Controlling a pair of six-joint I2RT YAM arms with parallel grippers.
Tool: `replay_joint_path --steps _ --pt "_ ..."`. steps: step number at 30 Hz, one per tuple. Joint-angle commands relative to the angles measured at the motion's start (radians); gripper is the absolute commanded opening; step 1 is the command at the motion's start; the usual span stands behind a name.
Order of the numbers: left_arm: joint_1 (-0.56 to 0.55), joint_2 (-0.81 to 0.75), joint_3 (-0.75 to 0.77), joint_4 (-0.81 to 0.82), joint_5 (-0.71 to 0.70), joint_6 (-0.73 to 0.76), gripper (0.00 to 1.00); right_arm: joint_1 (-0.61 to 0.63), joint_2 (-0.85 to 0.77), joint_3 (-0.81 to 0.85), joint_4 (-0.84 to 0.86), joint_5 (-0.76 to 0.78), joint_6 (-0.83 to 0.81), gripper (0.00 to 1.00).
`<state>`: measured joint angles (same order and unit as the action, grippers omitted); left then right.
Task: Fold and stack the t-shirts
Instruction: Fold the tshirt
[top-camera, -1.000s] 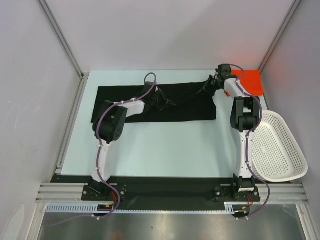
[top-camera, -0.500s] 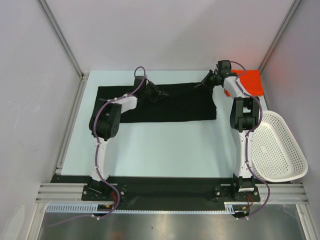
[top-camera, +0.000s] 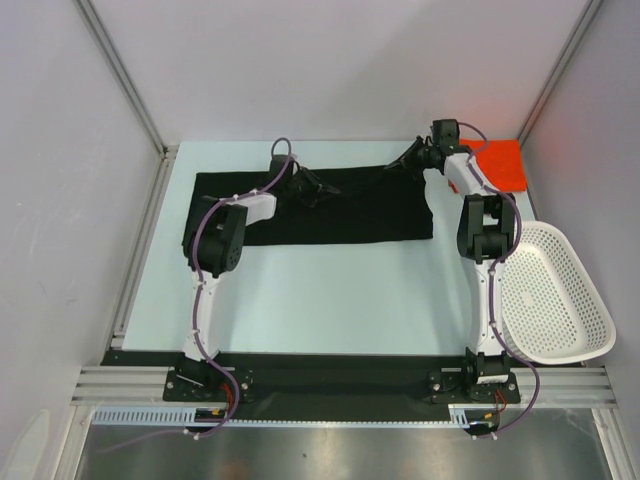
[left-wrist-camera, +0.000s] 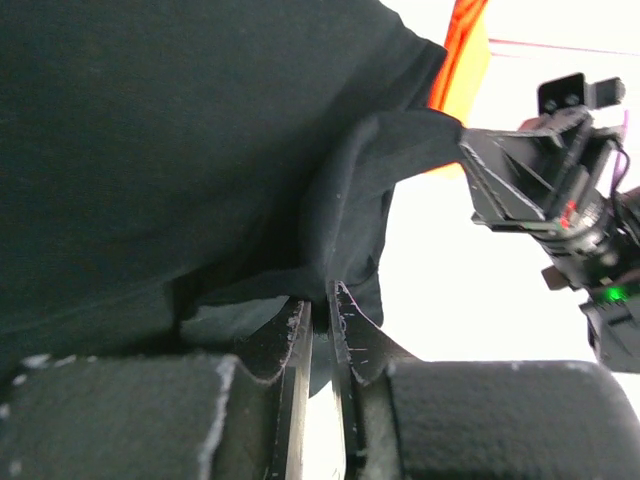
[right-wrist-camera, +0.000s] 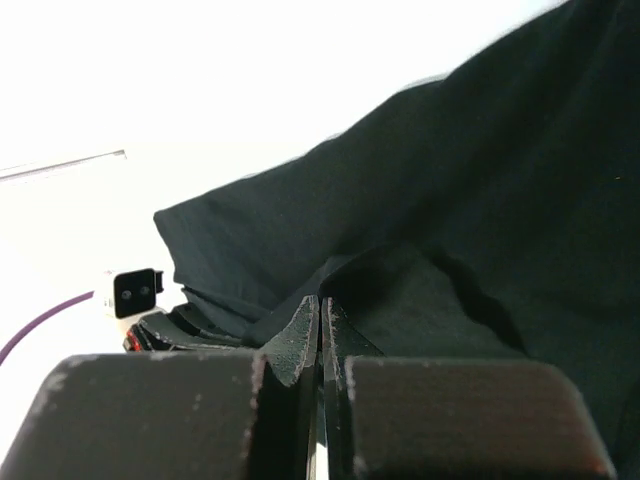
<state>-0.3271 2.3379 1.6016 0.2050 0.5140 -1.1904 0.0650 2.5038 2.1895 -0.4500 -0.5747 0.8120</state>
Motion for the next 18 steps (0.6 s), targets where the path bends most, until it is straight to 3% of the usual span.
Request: replay_joint_path --steps 1,18 --pt "0.002 -0.003 0.014 0.065 0.053 -0.028 0.16 -0.005 -0.066 -0.019 0.008 -0.017 0.003 0.00" --pt "0.013 -0.054 -0.075 0.022 0.161 -0.003 0.17 -0.039 -0.278 -0.217 -0.142 0.018 -0.122 0.00"
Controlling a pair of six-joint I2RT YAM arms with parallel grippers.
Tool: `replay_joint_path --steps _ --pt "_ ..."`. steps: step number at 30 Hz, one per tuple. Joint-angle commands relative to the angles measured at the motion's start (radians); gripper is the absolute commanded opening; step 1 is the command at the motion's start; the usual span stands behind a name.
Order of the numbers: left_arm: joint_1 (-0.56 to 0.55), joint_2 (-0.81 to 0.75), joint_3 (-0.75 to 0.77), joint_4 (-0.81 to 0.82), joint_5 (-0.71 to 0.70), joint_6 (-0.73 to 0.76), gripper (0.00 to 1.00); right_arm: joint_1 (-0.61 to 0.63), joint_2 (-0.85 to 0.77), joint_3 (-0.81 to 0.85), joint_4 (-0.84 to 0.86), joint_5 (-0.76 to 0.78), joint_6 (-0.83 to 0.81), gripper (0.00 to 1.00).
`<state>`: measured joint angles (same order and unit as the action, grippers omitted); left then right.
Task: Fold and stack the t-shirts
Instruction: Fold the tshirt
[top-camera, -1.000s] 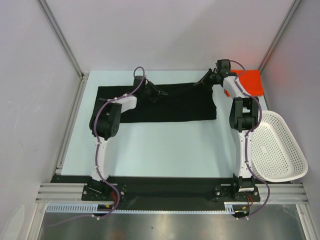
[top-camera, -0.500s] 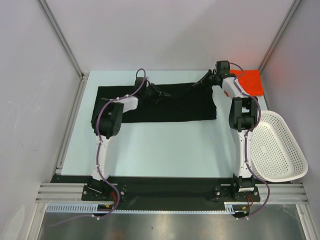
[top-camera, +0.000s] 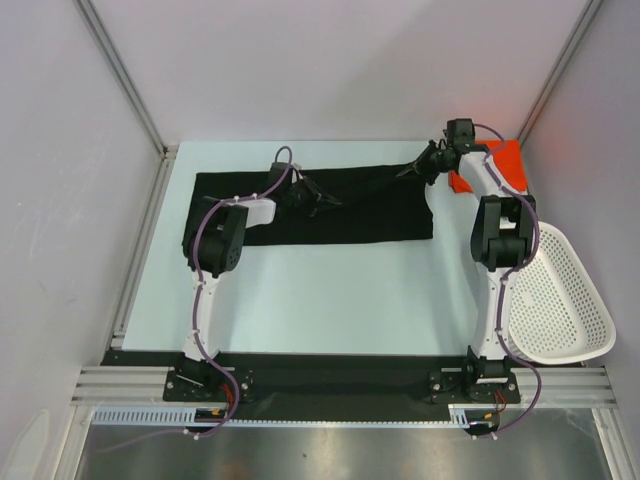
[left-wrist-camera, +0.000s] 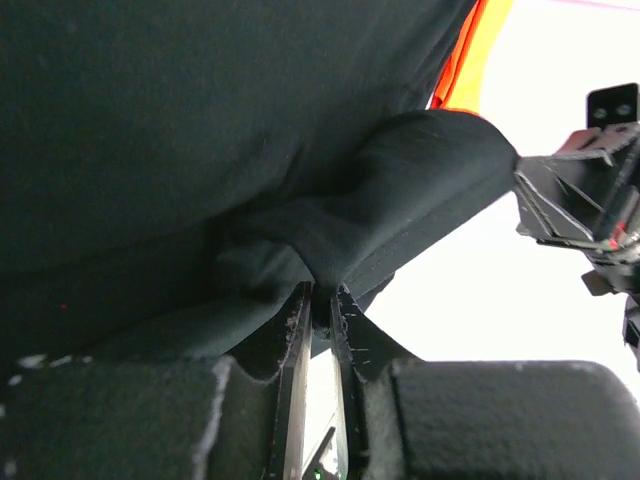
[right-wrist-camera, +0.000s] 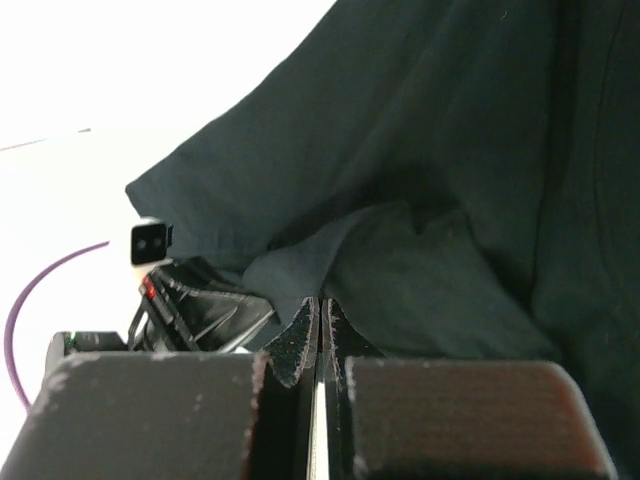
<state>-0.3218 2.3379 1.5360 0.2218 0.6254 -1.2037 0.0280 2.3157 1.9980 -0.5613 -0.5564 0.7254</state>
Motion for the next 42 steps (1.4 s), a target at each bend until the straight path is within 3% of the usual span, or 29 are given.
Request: replay_joint_path --steps 1,15,27,30,32,34,37,40,42 --pt "0.007 -0.057 -0.013 0.007 0.053 0.009 0.17 -0.005 -0.101 -0.045 -0.031 -0.002 -0.046 0.00" --pt "0.007 -0.121 -0.108 -0.015 0.109 0.038 0.17 -0.005 -0.222 -0.275 -0.045 0.009 -0.103 0.00" --pt "0.007 -0.144 -0.140 -0.078 0.135 0.082 0.18 -0.003 -0.253 -0.341 -0.072 0.036 -0.149 0.00" --pt "0.007 -0.143 -0.140 -0.110 0.129 0.099 0.23 -0.002 -0.260 -0.366 -0.091 0.068 -0.167 0.00" --pt "0.007 -0.146 -0.142 -0.119 0.137 0.111 0.33 -0.002 -0.262 -0.373 -0.100 0.079 -0.184 0.01" --pt "0.015 -0.150 -0.140 -0.114 0.149 0.144 0.44 -0.003 -0.250 -0.361 -0.141 0.087 -0.205 0.09" --pt "0.038 -0.184 -0.126 -0.182 0.126 0.242 0.52 -0.005 -0.242 -0.311 -0.179 0.128 -0.267 0.35" --pt "0.044 -0.196 -0.080 -0.246 0.102 0.317 0.54 -0.004 -0.234 -0.278 -0.126 0.139 -0.311 0.45" --pt "0.041 -0.189 -0.054 -0.227 0.105 0.302 0.54 -0.008 -0.207 -0.213 -0.130 0.124 -0.313 0.46"
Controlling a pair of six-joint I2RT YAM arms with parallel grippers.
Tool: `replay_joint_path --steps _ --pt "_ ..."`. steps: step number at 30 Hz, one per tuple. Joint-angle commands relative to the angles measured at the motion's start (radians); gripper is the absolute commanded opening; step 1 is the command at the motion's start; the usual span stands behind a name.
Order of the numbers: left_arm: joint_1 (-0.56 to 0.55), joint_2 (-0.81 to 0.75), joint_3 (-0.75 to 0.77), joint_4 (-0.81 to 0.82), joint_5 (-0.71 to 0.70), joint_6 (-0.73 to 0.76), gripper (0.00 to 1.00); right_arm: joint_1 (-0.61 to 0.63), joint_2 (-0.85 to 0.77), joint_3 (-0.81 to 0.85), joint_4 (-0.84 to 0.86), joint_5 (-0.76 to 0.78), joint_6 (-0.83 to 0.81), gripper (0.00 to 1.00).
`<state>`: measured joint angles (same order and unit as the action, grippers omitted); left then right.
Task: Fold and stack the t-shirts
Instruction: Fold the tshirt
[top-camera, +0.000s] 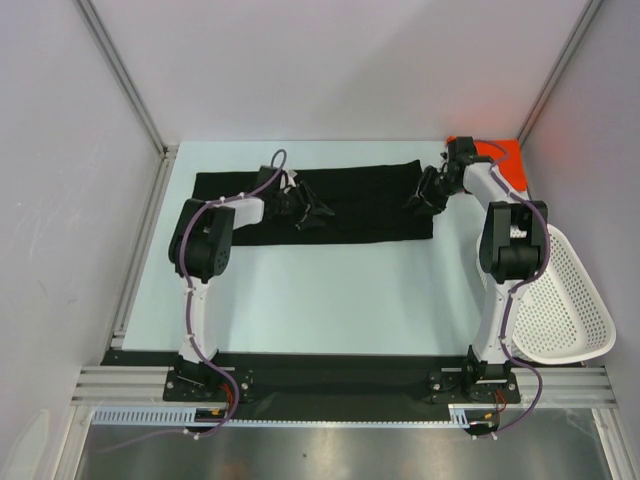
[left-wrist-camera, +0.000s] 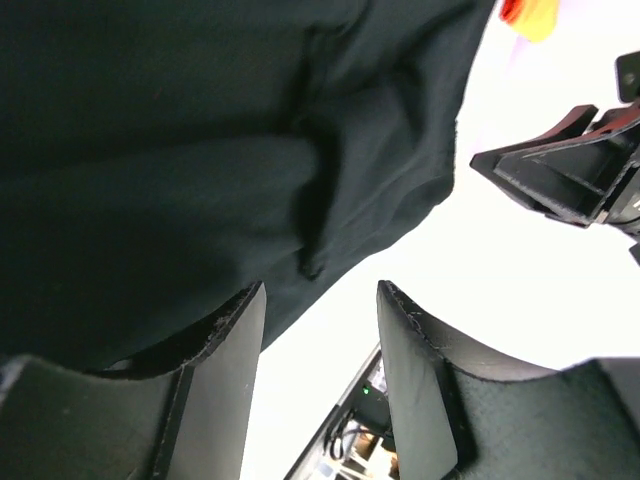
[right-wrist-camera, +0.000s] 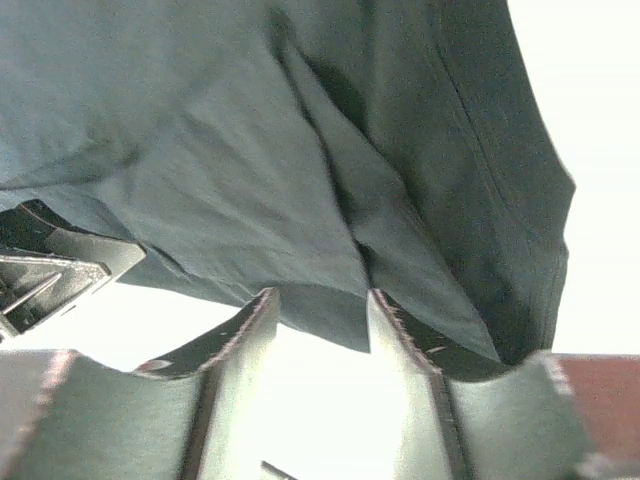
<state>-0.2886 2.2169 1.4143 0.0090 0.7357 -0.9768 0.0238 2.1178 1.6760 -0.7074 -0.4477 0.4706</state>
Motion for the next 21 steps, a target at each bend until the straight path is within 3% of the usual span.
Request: replay_joint_path --steps 1,4,6,14,18,21 --pt "0.008 -0.056 0.075 -0.014 -0.004 0.063 0.54 -0.005 0.025 0.129 0.011 0.014 -0.061 0.48" --pt "0.005 -0.004 0.135 0.010 -0.010 0.047 0.54 0.001 0.074 0.200 0.049 -0.009 -0.069 0.56" --pt "0.005 0.023 0.187 -0.003 -0.016 0.047 0.54 0.004 0.137 0.246 0.045 -0.039 -0.070 0.56" --pt "-0.001 0.116 0.242 0.022 -0.025 -0.019 0.52 0.014 0.269 0.439 0.052 -0.066 -0.069 0.54" --pt "-0.009 0.110 0.226 0.046 -0.028 -0.034 0.44 0.022 0.281 0.438 0.083 -0.085 -0.056 0.51" --pt "-0.011 0.084 0.201 0.083 -0.051 -0.037 0.44 0.028 0.272 0.426 0.088 -0.063 -0.052 0.48"
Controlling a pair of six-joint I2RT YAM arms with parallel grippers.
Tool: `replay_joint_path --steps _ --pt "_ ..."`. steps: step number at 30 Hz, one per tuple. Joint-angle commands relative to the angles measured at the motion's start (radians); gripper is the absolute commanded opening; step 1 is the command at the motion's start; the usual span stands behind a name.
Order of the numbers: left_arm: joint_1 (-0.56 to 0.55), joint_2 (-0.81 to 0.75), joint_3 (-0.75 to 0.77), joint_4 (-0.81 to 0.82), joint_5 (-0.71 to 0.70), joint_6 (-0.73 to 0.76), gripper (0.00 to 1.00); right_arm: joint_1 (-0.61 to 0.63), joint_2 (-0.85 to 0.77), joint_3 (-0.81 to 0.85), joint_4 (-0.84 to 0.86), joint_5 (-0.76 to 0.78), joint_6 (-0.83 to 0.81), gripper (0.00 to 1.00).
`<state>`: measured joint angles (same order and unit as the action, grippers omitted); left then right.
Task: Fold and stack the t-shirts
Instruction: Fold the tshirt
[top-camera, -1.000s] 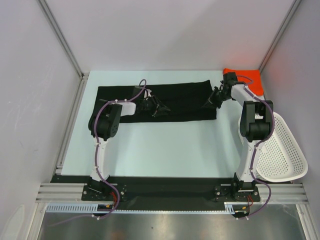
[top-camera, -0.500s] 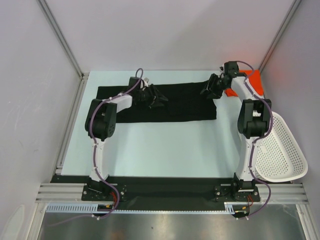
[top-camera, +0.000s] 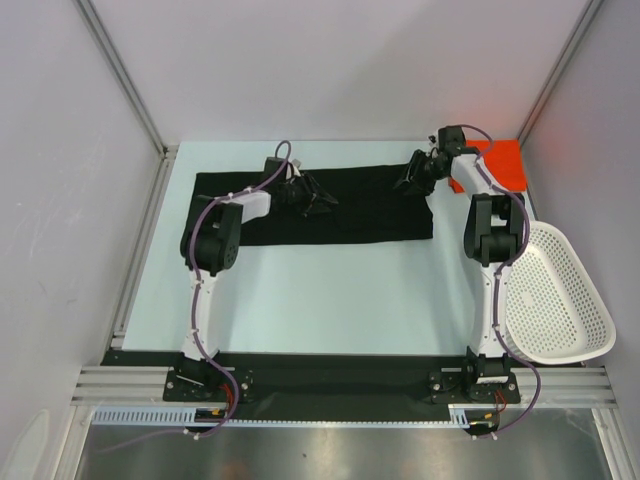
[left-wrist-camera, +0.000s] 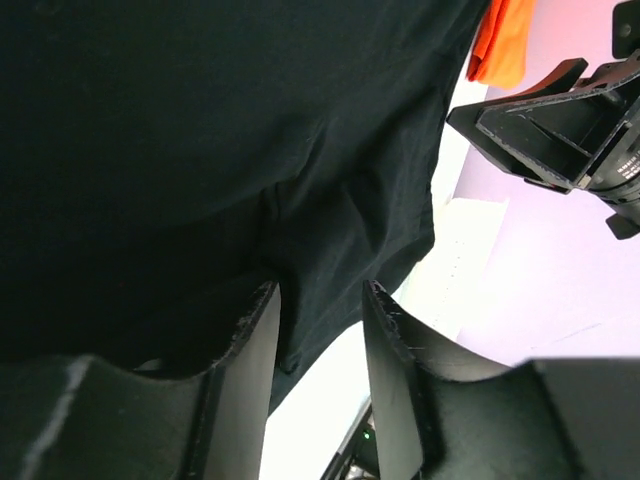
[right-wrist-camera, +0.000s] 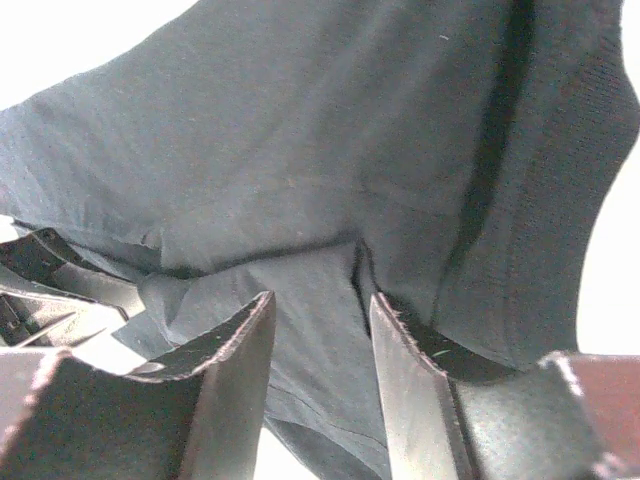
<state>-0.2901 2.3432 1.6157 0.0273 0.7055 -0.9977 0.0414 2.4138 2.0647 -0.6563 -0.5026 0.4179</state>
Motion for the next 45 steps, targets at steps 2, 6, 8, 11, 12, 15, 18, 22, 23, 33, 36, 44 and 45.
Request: replay_joint_path --steps 2,6,8,11,12,15,18,22,23,33,36,44,45 --pt "-0.011 -0.035 0.027 0.037 -0.014 -0.010 0.49 0.005 -0.021 0.037 0.032 -0.004 0.001 0.47" --pt "-0.012 0.002 0.069 0.011 0.006 -0.022 0.52 -0.005 -0.009 0.037 0.027 -0.022 0.013 0.45" --pt "-0.012 0.010 0.073 -0.003 0.003 -0.027 0.52 -0.005 -0.001 0.035 0.024 -0.030 0.012 0.45" --pt "-0.015 0.018 0.066 -0.001 0.003 -0.030 0.50 -0.002 0.005 0.032 0.017 -0.024 0.004 0.43" --pt "-0.015 0.021 0.067 0.002 0.006 -0.032 0.49 -0.002 0.007 0.031 0.015 -0.024 0.001 0.43" --pt "-0.018 0.036 0.069 0.016 0.011 -0.045 0.44 0.000 0.011 0.032 0.020 -0.028 0.004 0.43" --pt "-0.020 0.044 0.072 0.019 0.011 -0.051 0.40 0.006 0.027 0.043 0.021 -0.031 0.004 0.42" --pt "-0.021 0.050 0.078 0.013 0.005 -0.055 0.39 0.009 0.045 0.048 0.011 -0.028 -0.001 0.40" --pt "-0.021 0.056 0.082 0.011 0.003 -0.053 0.39 0.011 0.045 0.046 0.012 -0.027 0.001 0.39" --pt "-0.021 0.073 0.093 0.003 -0.012 -0.061 0.21 0.011 0.094 0.089 0.018 -0.016 0.010 0.27" --pt "-0.021 0.079 0.101 -0.018 -0.029 -0.056 0.11 0.008 0.108 0.103 0.012 0.004 0.021 0.09" --pt "-0.018 0.087 0.141 -0.153 -0.095 -0.002 0.00 -0.012 0.094 0.106 0.006 0.076 0.025 0.01" --pt "-0.018 0.085 0.145 -0.156 -0.100 0.001 0.02 -0.015 0.097 0.109 0.003 0.076 0.022 0.01"
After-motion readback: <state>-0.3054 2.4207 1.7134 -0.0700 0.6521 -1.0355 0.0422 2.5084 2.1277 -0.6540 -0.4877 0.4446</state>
